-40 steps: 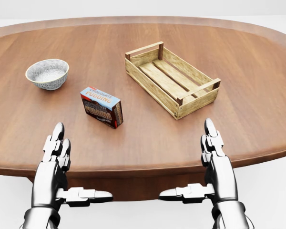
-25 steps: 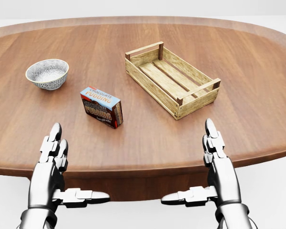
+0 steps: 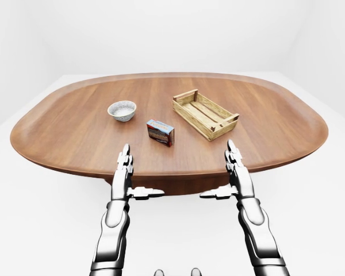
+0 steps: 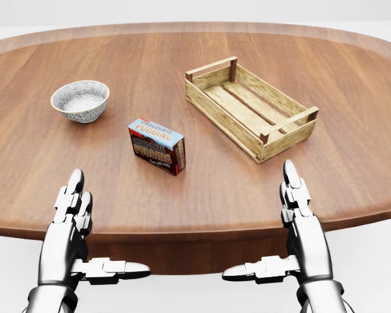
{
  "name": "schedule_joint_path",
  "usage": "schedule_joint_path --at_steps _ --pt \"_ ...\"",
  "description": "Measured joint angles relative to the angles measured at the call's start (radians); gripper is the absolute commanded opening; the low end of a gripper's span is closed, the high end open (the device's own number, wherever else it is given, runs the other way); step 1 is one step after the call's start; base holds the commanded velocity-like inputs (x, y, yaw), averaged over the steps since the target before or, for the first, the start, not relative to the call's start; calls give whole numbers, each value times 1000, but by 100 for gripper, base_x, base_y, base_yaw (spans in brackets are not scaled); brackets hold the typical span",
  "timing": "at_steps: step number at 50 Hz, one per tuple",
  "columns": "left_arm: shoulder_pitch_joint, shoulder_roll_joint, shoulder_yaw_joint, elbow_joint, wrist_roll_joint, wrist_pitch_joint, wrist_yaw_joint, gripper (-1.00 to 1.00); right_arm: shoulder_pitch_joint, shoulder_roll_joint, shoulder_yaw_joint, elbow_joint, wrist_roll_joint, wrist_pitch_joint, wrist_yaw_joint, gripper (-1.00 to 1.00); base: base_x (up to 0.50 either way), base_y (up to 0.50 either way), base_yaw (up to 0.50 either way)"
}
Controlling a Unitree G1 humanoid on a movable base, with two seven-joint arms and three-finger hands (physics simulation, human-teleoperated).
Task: Pick up the chocolate pudding and put it in the tray.
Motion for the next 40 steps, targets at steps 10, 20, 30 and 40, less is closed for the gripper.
schedule_joint_path --at_steps 10,20,30,40 --pt "-1 1 0 5 3 -2 1 100 1 1 0 3 2 -6 1 100 0 35 0" --pt "-6 3 1 14 4 -5 3 100 -4 3 0 12 7 -2 2 100 0 11 0" --pt "-10 2 1 15 3 1 6 100 -3 3 7 -17 -9 -3 -7 100 0 0 0" --pt "-10 2 1 11 2 5 7 100 60 14 27 -227 -106 -11 -71 100 0 0 0"
